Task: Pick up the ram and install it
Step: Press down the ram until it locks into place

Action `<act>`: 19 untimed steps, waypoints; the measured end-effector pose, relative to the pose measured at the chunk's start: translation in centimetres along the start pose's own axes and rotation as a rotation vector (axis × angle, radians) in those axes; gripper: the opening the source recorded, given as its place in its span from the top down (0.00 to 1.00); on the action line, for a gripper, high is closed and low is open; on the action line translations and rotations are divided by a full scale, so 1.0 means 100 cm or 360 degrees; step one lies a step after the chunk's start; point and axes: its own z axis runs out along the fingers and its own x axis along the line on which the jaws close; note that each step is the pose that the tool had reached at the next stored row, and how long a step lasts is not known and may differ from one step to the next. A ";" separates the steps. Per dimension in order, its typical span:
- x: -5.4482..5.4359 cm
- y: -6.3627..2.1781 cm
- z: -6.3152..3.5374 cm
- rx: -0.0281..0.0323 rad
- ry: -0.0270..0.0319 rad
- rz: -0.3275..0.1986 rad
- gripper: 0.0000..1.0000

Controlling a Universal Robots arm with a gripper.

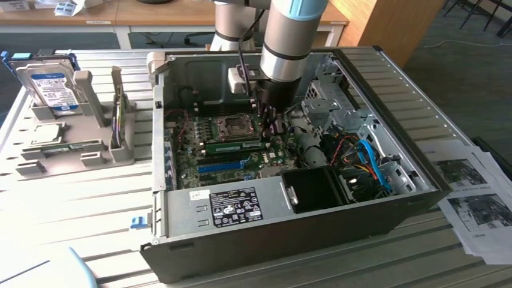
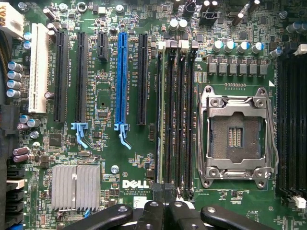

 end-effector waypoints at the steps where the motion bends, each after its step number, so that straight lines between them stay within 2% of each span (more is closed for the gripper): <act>1: 0.000 0.0000 0.0001 0.00000 0.00003 0.0000 0.91; 19: 0.000 0.0000 0.0010 -0.00002 0.00001 0.0000 0.91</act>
